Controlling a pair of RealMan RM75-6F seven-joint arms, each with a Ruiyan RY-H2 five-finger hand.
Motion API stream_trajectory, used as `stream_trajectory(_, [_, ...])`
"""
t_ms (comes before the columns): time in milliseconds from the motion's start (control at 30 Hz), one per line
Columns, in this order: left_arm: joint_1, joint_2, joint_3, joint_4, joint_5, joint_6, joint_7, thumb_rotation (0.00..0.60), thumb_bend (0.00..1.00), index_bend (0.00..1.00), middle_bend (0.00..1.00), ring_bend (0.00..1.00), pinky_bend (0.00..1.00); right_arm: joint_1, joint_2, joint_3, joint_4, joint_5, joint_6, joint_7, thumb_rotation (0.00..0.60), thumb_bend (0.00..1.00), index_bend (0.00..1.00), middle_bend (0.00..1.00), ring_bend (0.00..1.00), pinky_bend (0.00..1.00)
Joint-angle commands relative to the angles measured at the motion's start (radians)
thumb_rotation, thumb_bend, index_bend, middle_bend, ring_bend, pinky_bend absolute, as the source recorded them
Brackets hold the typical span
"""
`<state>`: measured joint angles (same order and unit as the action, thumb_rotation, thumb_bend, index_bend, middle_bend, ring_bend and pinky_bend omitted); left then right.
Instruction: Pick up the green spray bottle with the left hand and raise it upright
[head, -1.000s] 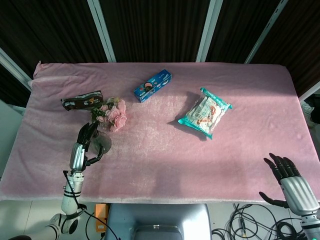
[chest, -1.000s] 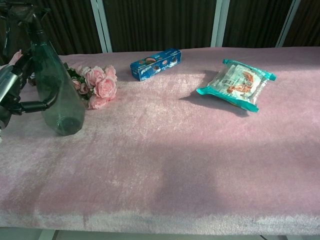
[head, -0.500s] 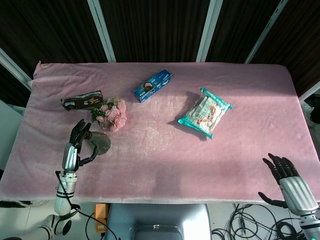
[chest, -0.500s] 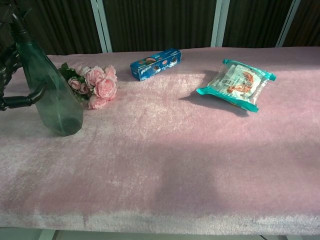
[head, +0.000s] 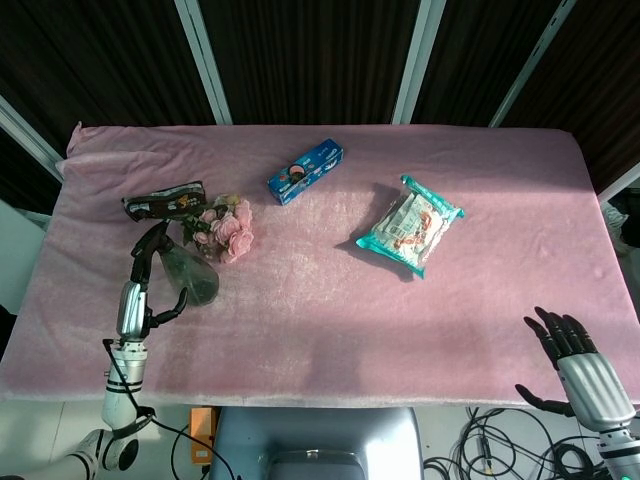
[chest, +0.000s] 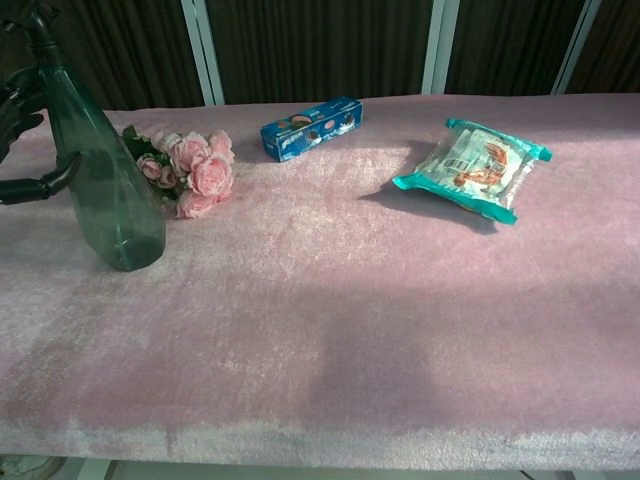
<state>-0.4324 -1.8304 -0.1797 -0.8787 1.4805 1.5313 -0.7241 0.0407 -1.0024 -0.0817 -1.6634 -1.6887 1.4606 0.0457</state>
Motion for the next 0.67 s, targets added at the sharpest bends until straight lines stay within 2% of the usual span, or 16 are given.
stream_trajectory(33, [0.015, 0.017, 0.01, 0.005, 0.014, 0.024, 0.026, 0.513, 0.38, 0.0, 0.0, 0.0, 0.0, -0.001, 0.001, -0.001, 0.0, -0.001, 0.001, 0.002, 0.6, 0.34, 0.0, 0.0, 0.0, 0.0])
stream_trajectory(100, [0.034, 0.043, 0.023, 0.025, 0.021, 0.042, 0.076, 0.488, 0.38, 0.0, 0.0, 0.0, 0.0, -0.002, 0.004, -0.001, 0.0, -0.002, 0.006, 0.007, 0.6, 0.34, 0.0, 0.0, 0.0, 0.0])
stream_trajectory(167, [0.068, 0.102, 0.064, 0.054, 0.03, 0.03, 0.203, 0.452, 0.38, 0.0, 0.0, 0.0, 0.0, -0.006, 0.006, -0.001, 0.003, -0.003, 0.014, 0.013, 0.6, 0.34, 0.0, 0.0, 0.0, 0.0])
stream_trajectory(233, [0.113, 0.19, 0.119, 0.045, 0.038, 0.002, 0.386, 0.468, 0.38, 0.0, 0.0, 0.0, 0.0, -0.009, 0.006, -0.001, 0.005, 0.0, 0.018, 0.014, 0.6, 0.34, 0.0, 0.0, 0.0, 0.0])
stream_trajectory(267, [0.138, 0.238, 0.145, 0.015, 0.03, -0.029, 0.491, 0.506, 0.38, 0.0, 0.0, 0.0, 0.0, -0.009, 0.005, 0.0, 0.005, 0.002, 0.017, 0.012, 0.6, 0.33, 0.0, 0.0, 0.0, 0.0])
stream_trajectory(300, [0.165, 0.291, 0.168, -0.037, 0.006, -0.069, 0.618, 0.553, 0.38, 0.0, 0.0, 0.0, 0.0, -0.009, 0.003, 0.0, 0.005, 0.004, 0.016, 0.008, 0.6, 0.34, 0.0, 0.0, 0.0, 0.0])
stream_trajectory(333, [0.199, 0.359, 0.185, -0.145, -0.042, -0.114, 0.8, 0.581, 0.38, 0.0, 0.0, 0.0, 0.0, -0.01, 0.001, 0.0, 0.005, 0.005, 0.014, 0.0, 0.6, 0.33, 0.0, 0.0, 0.0, 0.0])
stream_trajectory(400, [0.237, 0.425, 0.185, -0.319, -0.099, -0.108, 0.995, 0.6, 0.38, 0.0, 0.0, 0.0, 0.0, -0.011, -0.004, -0.001, 0.003, 0.0, 0.018, -0.014, 0.6, 0.33, 0.0, 0.0, 0.0, 0.0])
stream_trajectory(433, [0.249, 0.44, 0.19, -0.373, -0.086, -0.076, 1.04, 0.6, 0.38, 0.0, 0.0, 0.0, 0.0, -0.014, -0.006, -0.002, 0.001, -0.006, 0.022, -0.02, 0.6, 0.33, 0.0, 0.0, 0.0, 0.0])
stream_trajectory(533, [0.262, 0.451, 0.216, -0.403, -0.028, -0.035, 1.091, 0.6, 0.38, 0.0, 0.0, 0.0, 0.0, -0.018, -0.009, -0.006, -0.001, -0.015, 0.031, -0.026, 0.6, 0.34, 0.0, 0.0, 0.0, 0.0])
stream_trajectory(600, [0.256, 0.454, 0.228, -0.4, 0.038, -0.004, 1.037, 0.6, 0.38, 0.0, 0.0, 0.0, 0.0, -0.019, -0.01, -0.004, -0.002, -0.012, 0.031, -0.028, 0.6, 0.34, 0.0, 0.0, 0.0, 0.0])
stream_trajectory(667, [0.257, 0.455, 0.234, -0.383, 0.059, 0.001, 1.005, 0.6, 0.38, 0.0, 0.0, 0.0, 0.0, -0.02, -0.013, 0.0, 0.0, -0.005, 0.034, -0.034, 0.6, 0.34, 0.0, 0.0, 0.0, 0.0])
